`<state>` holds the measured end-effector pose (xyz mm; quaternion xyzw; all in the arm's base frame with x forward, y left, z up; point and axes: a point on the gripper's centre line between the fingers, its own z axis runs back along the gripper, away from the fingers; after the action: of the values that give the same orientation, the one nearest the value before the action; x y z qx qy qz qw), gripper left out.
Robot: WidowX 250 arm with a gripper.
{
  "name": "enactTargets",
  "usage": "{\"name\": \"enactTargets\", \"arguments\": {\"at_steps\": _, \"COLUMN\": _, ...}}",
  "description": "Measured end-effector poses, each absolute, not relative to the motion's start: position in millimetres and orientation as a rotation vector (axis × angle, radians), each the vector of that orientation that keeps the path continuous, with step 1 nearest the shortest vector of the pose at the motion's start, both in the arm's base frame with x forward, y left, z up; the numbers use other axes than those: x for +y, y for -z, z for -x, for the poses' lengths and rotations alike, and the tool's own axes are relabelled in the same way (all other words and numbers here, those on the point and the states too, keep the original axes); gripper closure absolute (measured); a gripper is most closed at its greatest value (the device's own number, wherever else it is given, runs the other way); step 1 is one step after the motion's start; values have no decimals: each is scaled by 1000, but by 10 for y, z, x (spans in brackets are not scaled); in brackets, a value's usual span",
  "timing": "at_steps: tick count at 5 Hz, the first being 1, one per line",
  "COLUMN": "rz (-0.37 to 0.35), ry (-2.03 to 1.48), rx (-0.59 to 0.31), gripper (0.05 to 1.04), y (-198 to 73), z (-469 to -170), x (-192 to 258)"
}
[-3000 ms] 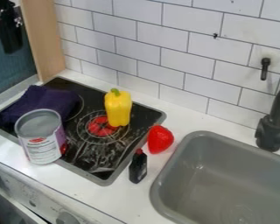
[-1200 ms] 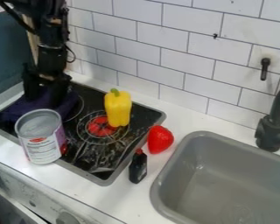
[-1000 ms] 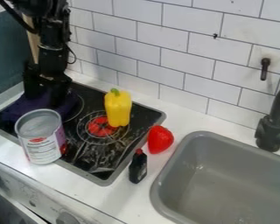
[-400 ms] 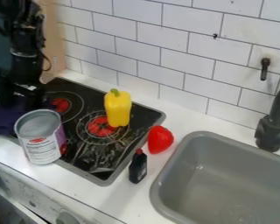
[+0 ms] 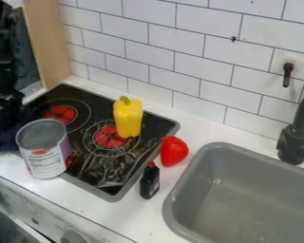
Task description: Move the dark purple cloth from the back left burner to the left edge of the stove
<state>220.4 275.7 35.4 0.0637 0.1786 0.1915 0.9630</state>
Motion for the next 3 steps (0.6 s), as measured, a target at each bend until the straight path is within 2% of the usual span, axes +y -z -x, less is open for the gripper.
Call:
{"name": "enactTargets", "arguments": {"at_steps": 2, "rz": -66, "ry": -350, "rx": 303, "gripper": 83, "y": -423, "z": -2160, "x": 2692}}
{"name": "enactTargets", "arguments": {"at_steps": 3, "rz": -27, "ry": -307, "rx": 170, "gripper": 83, "y": -762, "z": -2261, "x": 2565}}
